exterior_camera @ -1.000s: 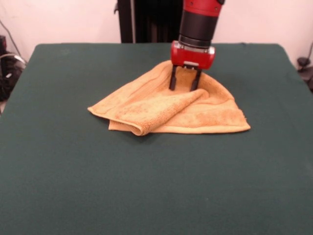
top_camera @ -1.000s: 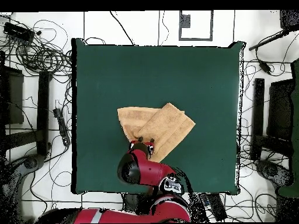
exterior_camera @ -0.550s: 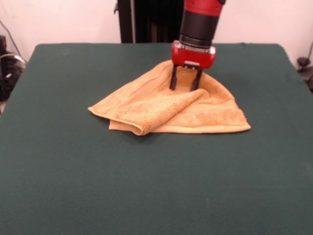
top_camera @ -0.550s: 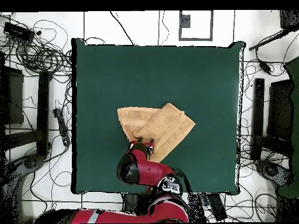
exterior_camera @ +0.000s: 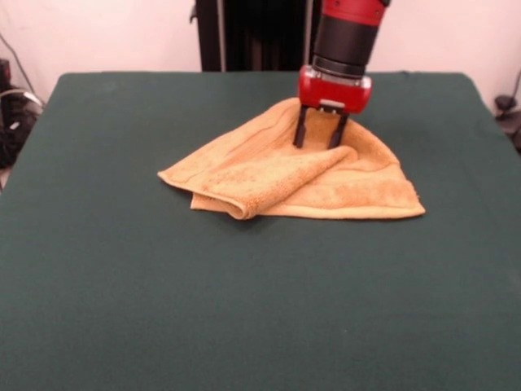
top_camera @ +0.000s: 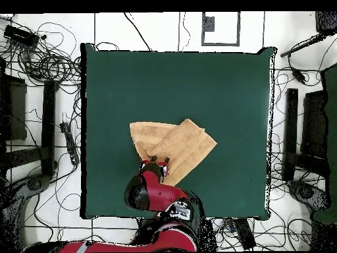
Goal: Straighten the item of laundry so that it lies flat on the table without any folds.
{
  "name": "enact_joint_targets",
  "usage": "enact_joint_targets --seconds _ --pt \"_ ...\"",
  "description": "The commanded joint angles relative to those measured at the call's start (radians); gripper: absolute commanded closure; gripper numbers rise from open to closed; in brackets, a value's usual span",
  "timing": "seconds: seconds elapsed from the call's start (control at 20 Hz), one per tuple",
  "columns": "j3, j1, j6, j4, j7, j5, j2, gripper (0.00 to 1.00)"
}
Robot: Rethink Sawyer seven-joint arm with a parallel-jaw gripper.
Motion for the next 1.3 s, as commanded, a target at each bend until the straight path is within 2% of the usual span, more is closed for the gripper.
enact_joint_targets --seconds 0.05,0.35,0.65,1.3 --pt "0.161 0.076 0.025 0.078 0.291 0.063 0.158 0.0" --pt "0.177 0.065 -0.004 0.098 0.31 0.078 0.166 0.0" --pt "0.203 0.063 0.028 0.141 0.32 0.098 0.115 0.0" --pt "0.185 0.147 0.059 0.113 0.297 0.17 0.116 0.0"
